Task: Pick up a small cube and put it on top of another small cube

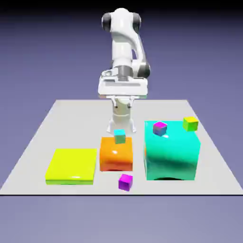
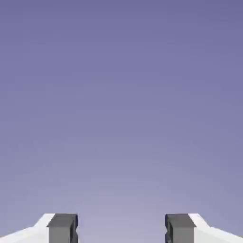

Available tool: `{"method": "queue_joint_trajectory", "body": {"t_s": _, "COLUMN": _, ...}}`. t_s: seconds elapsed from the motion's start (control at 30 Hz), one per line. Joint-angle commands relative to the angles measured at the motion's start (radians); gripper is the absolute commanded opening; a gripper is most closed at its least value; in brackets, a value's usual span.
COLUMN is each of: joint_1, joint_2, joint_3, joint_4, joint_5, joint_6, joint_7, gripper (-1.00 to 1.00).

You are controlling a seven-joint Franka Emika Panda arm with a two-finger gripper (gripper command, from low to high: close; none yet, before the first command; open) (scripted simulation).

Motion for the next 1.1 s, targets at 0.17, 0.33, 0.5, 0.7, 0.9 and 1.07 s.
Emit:
{"method": "queue_joint_trajectory", "body": {"t_s": 0.17, "joint_1": -0.067, "joint_2": 0.217, "joint_3": 0.074, "joint_4": 0.198, "joint_5": -0.014, "joint_6": -0.227, "joint_7": 0.070, "gripper": 0.00}}
{"method": "queue_joint_trajectory", "body": {"t_s": 0.33, "joint_1": -0.123, "joint_2": 0.399, "joint_3": 0.135, "joint_4": 0.364, "joint_5": -0.025, "joint_6": -0.416, "joint_7": 0.129, "gripper": 0.00}}
{"method": "queue_joint_trajectory", "body": {"t_s": 0.5, "joint_1": -0.179, "joint_2": 0.580, "joint_3": 0.197, "joint_4": 0.529, "joint_5": -0.037, "joint_6": -0.605, "joint_7": 0.187, "gripper": 0.00}}
{"method": "queue_joint_trajectory", "body": {"t_s": 0.7, "joint_1": -0.247, "joint_2": 0.797, "joint_3": 0.271, "joint_4": 0.727, "joint_5": -0.050, "joint_6": -0.831, "joint_7": 0.257, "gripper": 0.00}}
{"method": "queue_joint_trajectory", "body": {"t_s": 0.9, "joint_1": -0.314, "joint_2": 1.015, "joint_3": 0.345, "joint_4": 0.926, "joint_5": -0.064, "joint_6": -1.058, "joint_7": 0.327, "gripper": 0.00}}
{"method": "queue_joint_trajectory", "body": {"t_s": 1.07, "joint_1": -0.370, "joint_2": 1.196, "joint_3": 0.406, "joint_4": 1.091, "joint_5": -0.076, "joint_6": -1.247, "joint_7": 0.385, "gripper": 0.00}}
